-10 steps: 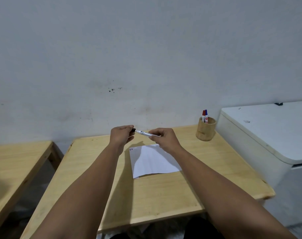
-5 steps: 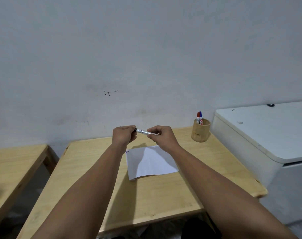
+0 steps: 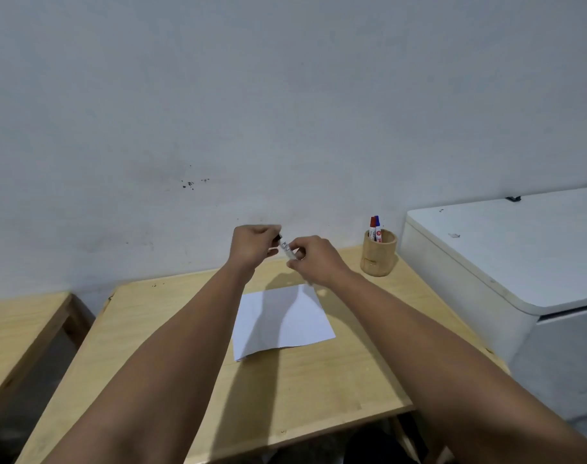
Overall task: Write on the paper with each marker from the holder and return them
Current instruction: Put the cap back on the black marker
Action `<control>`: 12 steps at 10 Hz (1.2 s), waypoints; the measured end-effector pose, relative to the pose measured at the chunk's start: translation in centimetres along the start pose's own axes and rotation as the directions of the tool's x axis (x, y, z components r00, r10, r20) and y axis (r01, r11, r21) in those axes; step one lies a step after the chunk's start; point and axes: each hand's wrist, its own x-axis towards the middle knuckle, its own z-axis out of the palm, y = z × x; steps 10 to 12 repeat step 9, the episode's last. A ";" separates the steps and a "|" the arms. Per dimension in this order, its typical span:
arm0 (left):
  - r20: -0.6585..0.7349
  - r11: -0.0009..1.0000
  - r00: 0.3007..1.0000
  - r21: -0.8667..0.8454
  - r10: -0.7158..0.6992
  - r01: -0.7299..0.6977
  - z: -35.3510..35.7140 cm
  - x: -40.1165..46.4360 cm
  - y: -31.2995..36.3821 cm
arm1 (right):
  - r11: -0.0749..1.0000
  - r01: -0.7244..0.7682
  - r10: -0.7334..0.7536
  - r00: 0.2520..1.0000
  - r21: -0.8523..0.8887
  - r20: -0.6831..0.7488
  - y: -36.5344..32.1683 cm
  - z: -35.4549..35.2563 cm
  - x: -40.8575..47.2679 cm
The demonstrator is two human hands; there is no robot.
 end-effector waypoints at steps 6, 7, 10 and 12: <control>0.330 0.888 0.944 0.437 -0.010 -0.144 21.8 4.2 -7.7 | 0.972 -0.189 0.232 0.866 0.138 -0.443 15.1 -13.2 4.9; 0.312 0.897 0.950 0.413 0.020 -0.155 23.2 4.5 -8.5 | 0.972 -0.221 0.234 0.893 0.078 -0.384 16.5 -12.1 5.2; 0.272 0.898 0.961 0.406 0.056 -0.168 22.9 4.2 -9.2 | 0.972 -0.223 0.233 0.917 0.070 -0.323 16.9 -10.4 5.3; 0.272 0.898 0.961 0.406 0.056 -0.168 22.9 4.2 -9.2 | 0.972 -0.223 0.233 0.917 0.070 -0.323 16.9 -10.4 5.3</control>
